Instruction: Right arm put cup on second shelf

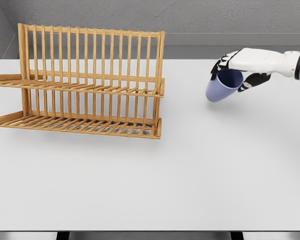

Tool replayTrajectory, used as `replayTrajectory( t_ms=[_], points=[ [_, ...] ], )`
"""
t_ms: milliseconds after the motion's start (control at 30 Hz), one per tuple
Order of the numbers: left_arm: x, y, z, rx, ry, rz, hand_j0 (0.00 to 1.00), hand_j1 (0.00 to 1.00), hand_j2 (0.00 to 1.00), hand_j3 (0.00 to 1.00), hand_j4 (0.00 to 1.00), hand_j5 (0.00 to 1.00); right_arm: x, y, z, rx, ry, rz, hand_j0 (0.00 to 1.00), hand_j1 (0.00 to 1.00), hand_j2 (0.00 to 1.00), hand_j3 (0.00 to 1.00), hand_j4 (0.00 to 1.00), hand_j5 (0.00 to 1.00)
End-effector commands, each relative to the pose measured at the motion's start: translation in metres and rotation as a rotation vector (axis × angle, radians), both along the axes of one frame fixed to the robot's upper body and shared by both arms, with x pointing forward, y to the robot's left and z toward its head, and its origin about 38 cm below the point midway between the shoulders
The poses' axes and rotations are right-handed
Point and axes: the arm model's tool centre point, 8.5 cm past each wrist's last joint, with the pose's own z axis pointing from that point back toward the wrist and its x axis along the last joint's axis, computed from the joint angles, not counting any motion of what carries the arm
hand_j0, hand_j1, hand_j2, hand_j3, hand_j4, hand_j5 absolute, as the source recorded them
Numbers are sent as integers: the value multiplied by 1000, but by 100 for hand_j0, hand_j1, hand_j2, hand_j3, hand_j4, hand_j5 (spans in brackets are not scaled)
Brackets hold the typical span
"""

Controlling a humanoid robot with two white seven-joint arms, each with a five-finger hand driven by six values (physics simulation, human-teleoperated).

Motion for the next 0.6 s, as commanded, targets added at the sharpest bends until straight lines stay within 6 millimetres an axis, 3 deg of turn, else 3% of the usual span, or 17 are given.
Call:
replayTrajectory(
  t_ms=[0, 100, 300, 567],
  points=[
    [0, 0, 0, 0, 1, 0, 100, 100, 100, 100, 100, 100, -2, 4, 8, 10, -19, 13, 64, 64, 64, 64, 64, 64],
    [0, 0, 0, 0, -1, 0, 100, 100, 100, 100, 100, 100, -4, 8, 26, 23, -64, 30, 64, 64, 64, 64, 64, 64],
    [0, 0, 0, 0, 1, 0, 100, 100, 100, 100, 100, 100, -10, 17, 41, 32, -107, 63, 64, 64, 64, 64, 64, 64],
    [0, 0, 0, 0, 1, 0, 100, 100, 100, 100, 100, 100, -20, 44, 65, 40, -170, 130, 64, 64, 64, 64, 64, 64]
  ],
)
